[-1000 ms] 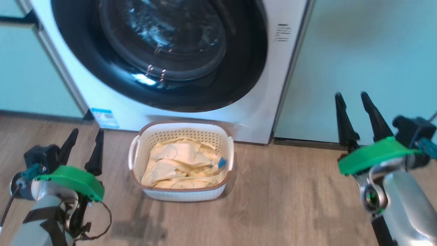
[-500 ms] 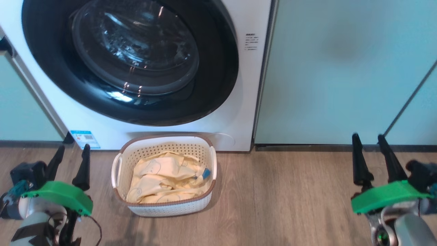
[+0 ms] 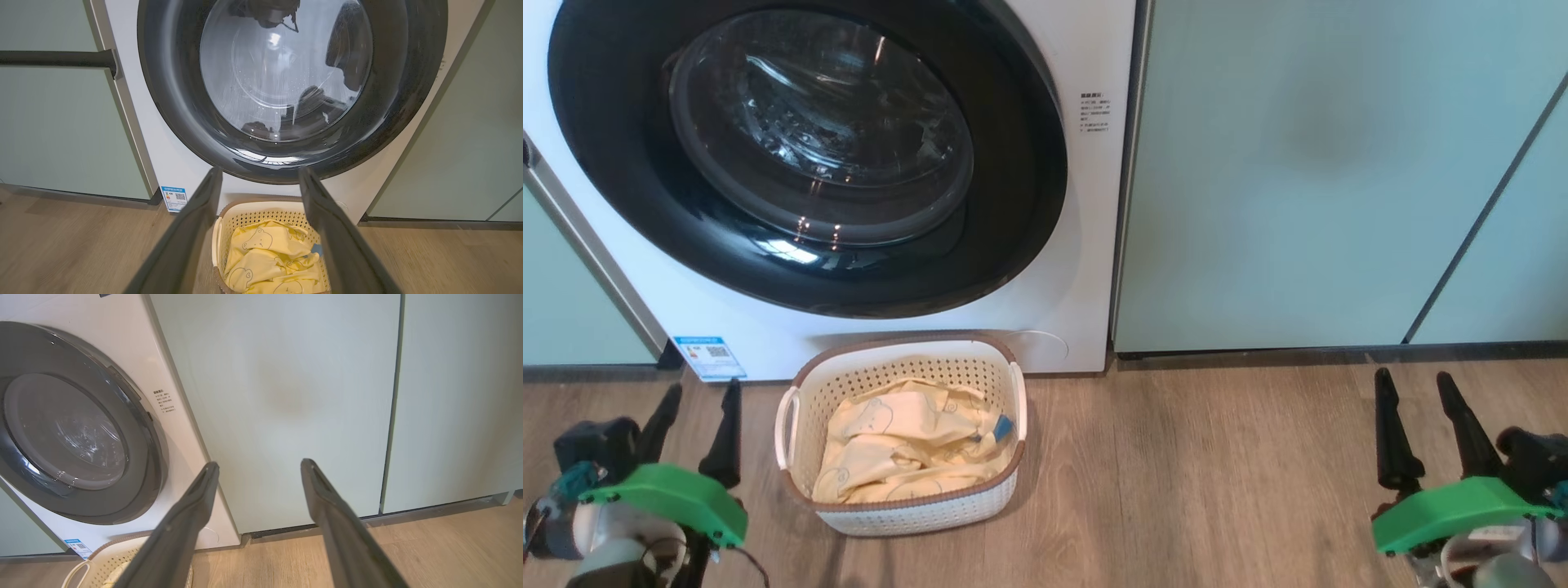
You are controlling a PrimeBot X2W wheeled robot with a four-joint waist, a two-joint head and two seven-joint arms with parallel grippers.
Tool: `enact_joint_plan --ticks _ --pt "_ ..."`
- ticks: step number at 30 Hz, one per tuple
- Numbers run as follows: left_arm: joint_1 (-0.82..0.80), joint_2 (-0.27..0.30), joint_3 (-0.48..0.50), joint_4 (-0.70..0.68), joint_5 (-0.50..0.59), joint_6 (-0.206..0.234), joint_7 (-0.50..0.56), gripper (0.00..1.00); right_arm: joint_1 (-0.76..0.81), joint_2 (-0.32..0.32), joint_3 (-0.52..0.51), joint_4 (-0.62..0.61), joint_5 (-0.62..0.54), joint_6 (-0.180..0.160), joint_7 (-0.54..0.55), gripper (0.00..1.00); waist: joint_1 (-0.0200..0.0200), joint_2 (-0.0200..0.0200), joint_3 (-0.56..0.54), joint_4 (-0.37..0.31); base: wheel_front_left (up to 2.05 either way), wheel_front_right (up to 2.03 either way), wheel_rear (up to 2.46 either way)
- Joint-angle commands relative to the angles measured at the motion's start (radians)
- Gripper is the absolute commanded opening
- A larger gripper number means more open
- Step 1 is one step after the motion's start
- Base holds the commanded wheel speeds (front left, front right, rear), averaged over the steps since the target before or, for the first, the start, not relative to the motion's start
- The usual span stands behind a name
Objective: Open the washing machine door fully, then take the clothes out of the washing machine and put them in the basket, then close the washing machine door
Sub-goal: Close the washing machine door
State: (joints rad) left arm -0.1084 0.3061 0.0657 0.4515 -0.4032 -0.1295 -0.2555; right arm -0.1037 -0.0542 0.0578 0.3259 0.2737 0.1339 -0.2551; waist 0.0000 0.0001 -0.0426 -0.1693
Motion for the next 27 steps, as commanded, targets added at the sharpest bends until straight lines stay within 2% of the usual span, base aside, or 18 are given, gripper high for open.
enact_joint_plan --ticks 1,27 --pt "-0.039 0.033 0.048 -0.025 0.012 -0.001 -0.006 1.00 -0.024 0.004 0.011 -0.026 -0.015 -0.003 -0.007 1.00 0.0000 -0.0001 -0.001 0.002 0.00 0.00 0.00" --pt "-0.033 0.019 0.055 -0.020 0.022 -0.001 -0.006 1.00 0.027 0.004 -0.030 -0.014 -0.055 -0.003 -0.007 1.00 0.0000 -0.0001 -0.012 0.011 0.00 0.00 0.00"
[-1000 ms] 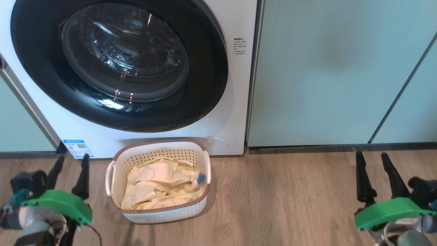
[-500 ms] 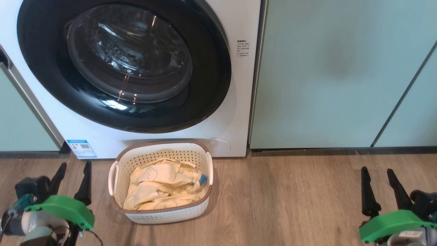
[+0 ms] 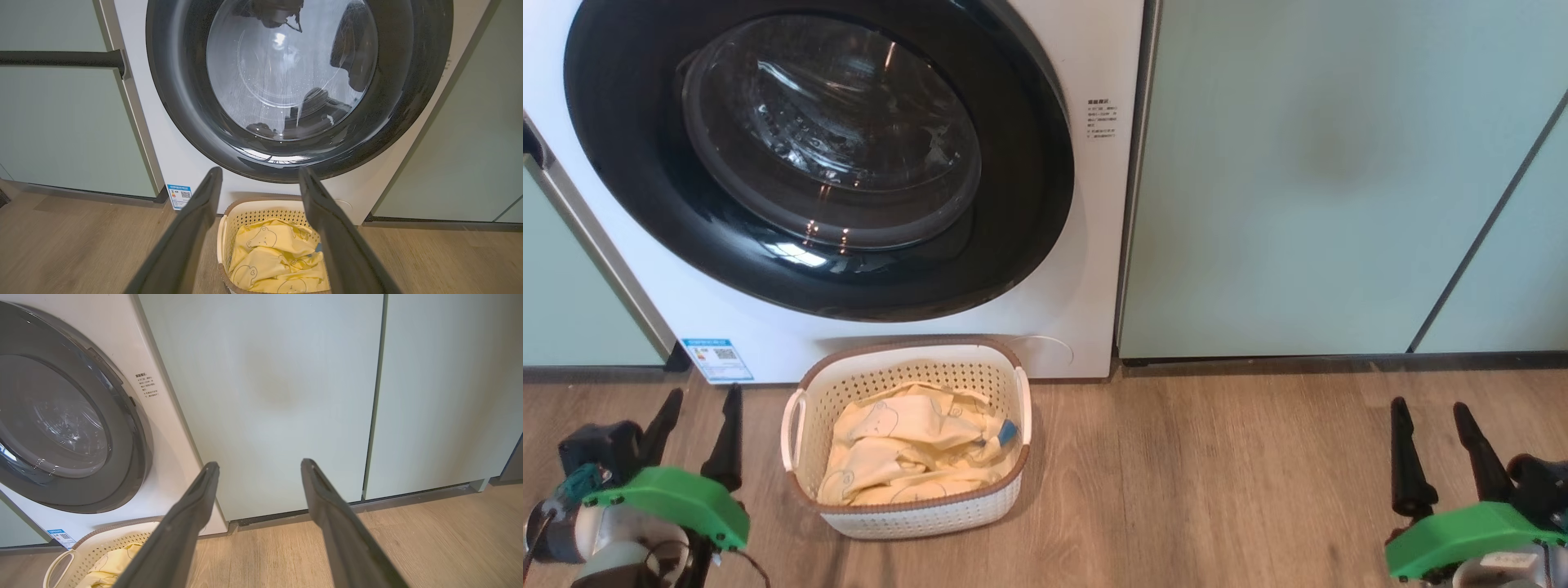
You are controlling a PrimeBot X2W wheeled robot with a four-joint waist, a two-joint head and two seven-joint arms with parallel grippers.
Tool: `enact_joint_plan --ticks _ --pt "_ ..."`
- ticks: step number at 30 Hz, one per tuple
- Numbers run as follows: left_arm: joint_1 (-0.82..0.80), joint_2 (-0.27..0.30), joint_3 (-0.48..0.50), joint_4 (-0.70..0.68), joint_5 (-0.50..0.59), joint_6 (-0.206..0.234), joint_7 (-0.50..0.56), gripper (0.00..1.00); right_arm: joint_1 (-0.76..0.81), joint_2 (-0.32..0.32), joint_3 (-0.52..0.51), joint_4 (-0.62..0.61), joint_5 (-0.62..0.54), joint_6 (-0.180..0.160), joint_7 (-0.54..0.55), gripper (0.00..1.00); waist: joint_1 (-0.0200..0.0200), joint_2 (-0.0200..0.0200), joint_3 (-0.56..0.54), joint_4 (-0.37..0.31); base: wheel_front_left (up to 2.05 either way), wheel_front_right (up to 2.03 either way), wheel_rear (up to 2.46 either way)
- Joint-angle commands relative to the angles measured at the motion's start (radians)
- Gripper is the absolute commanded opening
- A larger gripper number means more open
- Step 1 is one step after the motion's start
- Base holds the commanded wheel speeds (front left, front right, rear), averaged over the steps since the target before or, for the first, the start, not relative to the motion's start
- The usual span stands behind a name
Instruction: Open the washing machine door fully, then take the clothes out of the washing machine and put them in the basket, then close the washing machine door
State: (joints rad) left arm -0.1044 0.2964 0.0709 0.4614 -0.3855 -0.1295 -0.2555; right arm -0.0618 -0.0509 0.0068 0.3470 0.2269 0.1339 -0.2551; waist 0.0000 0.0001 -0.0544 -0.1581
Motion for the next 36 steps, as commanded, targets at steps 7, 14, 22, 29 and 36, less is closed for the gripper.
enact_joint_plan --ticks 7,14,22,29,36 --pt "-0.039 0.028 0.049 -0.029 0.005 -0.001 -0.006 1.00 -0.013 0.001 0.019 -0.041 -0.008 -0.003 -0.007 1.00 0.0000 -0.0001 0.000 0.001 0.00 0.00 0.00" --pt "-0.039 0.026 0.052 -0.028 0.009 -0.001 -0.006 1.00 -0.011 0.001 0.017 -0.040 -0.010 -0.003 -0.007 1.00 0.0000 -0.0001 -0.002 0.000 0.00 0.00 0.00" --pt "-0.039 0.026 0.054 -0.028 0.010 -0.001 -0.006 1.00 -0.012 0.001 0.018 -0.041 -0.007 -0.003 -0.007 1.00 0.0000 -0.0001 0.000 -0.002 0.00 0.00 0.00" --pt "-0.043 0.028 0.053 -0.025 0.008 -0.001 -0.006 1.00 -0.010 0.001 0.015 -0.044 -0.004 -0.003 -0.007 1.00 0.0000 -0.0001 0.002 0.001 0.00 0.00 0.00" --pt "0.013 -0.031 0.012 0.034 0.003 0.000 0.001 0.00 0.028 0.002 -0.001 0.032 0.003 0.000 0.001 0.00 0.0000 -0.0001 0.003 0.002 0.00 0.00 0.00"
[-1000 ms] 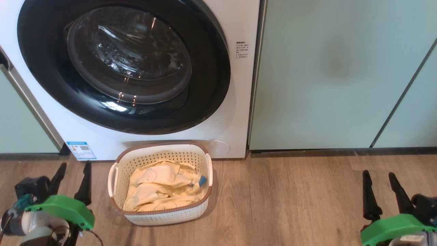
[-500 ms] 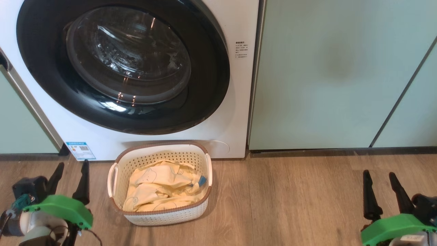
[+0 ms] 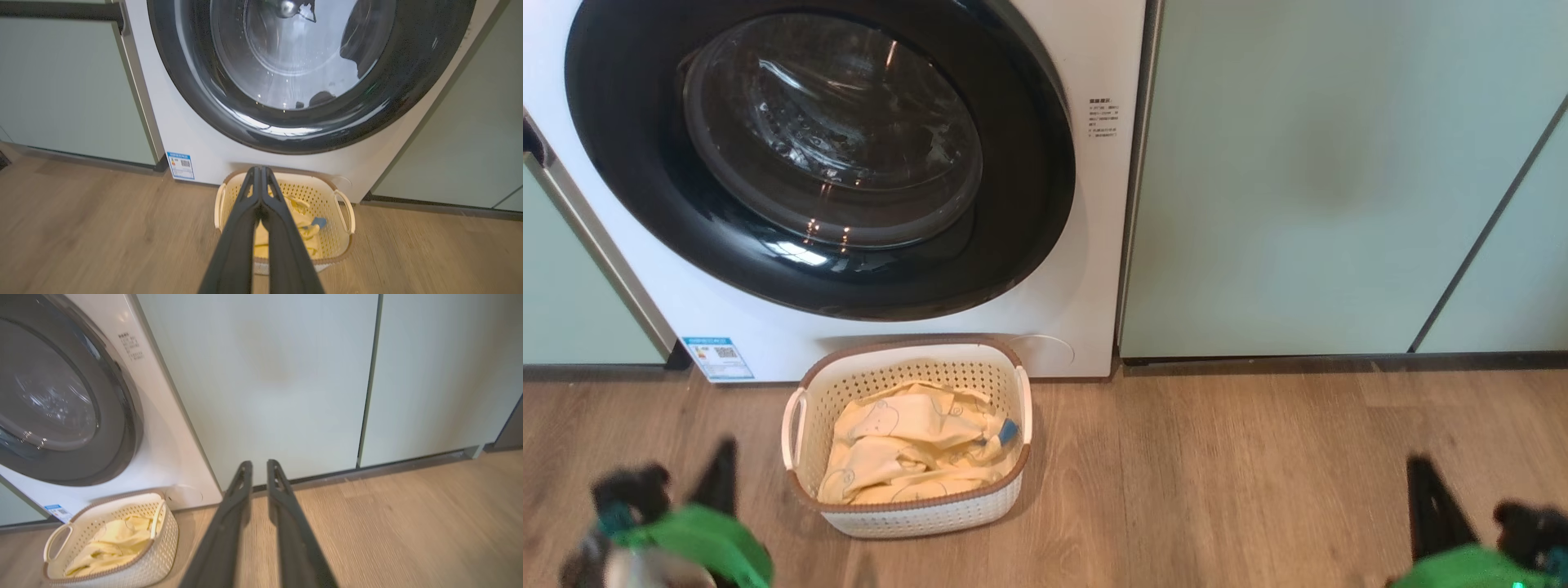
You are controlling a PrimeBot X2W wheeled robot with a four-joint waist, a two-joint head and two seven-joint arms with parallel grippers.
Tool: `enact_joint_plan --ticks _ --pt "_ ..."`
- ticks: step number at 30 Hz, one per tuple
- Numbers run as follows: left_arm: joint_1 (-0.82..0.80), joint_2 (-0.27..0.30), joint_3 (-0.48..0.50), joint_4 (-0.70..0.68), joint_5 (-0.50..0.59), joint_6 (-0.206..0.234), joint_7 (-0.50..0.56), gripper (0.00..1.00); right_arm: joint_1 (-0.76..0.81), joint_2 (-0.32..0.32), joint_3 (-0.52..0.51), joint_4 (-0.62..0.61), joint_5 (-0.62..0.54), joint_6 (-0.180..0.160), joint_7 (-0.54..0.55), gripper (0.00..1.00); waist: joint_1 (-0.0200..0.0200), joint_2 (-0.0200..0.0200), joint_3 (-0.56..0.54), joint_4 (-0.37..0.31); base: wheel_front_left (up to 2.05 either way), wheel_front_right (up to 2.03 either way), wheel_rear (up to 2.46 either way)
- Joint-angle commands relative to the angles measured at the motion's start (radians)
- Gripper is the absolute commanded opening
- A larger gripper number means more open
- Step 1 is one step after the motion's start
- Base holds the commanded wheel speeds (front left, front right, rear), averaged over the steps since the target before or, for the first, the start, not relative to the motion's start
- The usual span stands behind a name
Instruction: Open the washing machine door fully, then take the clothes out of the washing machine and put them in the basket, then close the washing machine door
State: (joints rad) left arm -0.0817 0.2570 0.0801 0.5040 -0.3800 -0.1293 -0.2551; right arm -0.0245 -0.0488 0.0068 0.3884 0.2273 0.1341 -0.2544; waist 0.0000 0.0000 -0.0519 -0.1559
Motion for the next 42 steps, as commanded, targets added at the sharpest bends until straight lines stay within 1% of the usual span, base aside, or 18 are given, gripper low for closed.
enact_joint_plan --ticks 1,3,42 --pt "0.004 -0.005 -0.001 0.004 -0.003 0.000 0.001 0.00 0.003 0.000 0.000 0.005 0.003 0.000 0.001 0.00 0.0000 0.0000 0.000 0.000 0.00 0.00 0.00" --pt "0.044 -0.038 -0.017 0.038 0.000 0.000 0.001 0.00 0.041 0.000 0.001 0.045 0.000 0.000 0.001 0.00 0.0000 0.0000 0.000 0.000 0.00 0.00 0.00" --pt "0.022 -0.091 -0.001 -0.054 -0.383 0.000 0.116 0.00 0.002 0.000 -0.037 -0.014 0.431 -0.001 0.115 0.00 0.0000 0.0000 0.017 0.049 0.00 0.00 0.00"
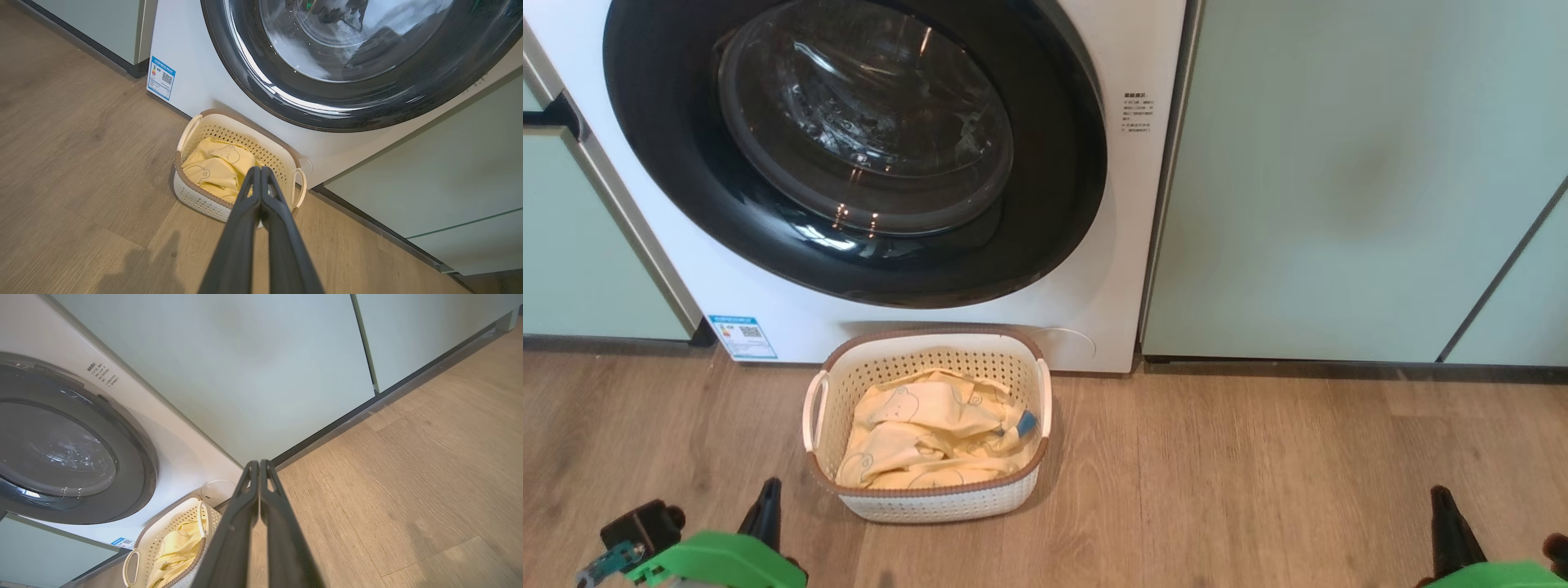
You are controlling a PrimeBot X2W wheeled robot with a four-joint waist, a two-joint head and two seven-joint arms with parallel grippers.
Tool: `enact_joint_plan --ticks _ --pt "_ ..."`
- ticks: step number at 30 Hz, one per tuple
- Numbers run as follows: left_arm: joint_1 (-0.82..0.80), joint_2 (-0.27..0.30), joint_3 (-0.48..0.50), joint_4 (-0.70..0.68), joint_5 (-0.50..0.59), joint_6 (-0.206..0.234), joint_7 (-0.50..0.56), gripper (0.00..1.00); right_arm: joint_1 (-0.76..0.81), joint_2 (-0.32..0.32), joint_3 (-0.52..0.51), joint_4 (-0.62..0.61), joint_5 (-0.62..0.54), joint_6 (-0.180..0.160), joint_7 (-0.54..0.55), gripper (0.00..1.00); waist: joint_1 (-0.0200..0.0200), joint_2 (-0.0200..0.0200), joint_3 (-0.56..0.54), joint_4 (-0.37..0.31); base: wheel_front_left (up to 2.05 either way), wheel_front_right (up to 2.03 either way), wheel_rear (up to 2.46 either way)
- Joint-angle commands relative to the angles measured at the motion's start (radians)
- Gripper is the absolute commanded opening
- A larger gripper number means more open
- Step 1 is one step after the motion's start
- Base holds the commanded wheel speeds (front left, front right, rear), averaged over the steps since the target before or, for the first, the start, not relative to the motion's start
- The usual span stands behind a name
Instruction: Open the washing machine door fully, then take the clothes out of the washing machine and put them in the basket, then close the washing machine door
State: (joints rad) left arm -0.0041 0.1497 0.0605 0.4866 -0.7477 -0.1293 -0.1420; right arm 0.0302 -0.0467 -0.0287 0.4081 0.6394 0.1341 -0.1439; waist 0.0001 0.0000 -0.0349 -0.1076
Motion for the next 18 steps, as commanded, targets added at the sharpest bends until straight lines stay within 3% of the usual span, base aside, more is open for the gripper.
enact_joint_plan --ticks 1,18 --pt "-0.056 0.015 0.019 -0.039 -0.025 0.000 0.005 0.00 -0.054 -0.002 -0.002 -0.035 0.030 -0.001 0.008 0.00 -0.0001 0.0000 0.001 0.002 0.00 0.00 0.00" --pt "-0.066 -0.007 0.026 -0.080 -0.191 -0.001 0.055 0.00 -0.071 -0.003 -0.019 -0.061 0.217 -0.001 0.057 0.00 -0.0001 0.0000 0.008 0.023 0.00 0.00 0.00"
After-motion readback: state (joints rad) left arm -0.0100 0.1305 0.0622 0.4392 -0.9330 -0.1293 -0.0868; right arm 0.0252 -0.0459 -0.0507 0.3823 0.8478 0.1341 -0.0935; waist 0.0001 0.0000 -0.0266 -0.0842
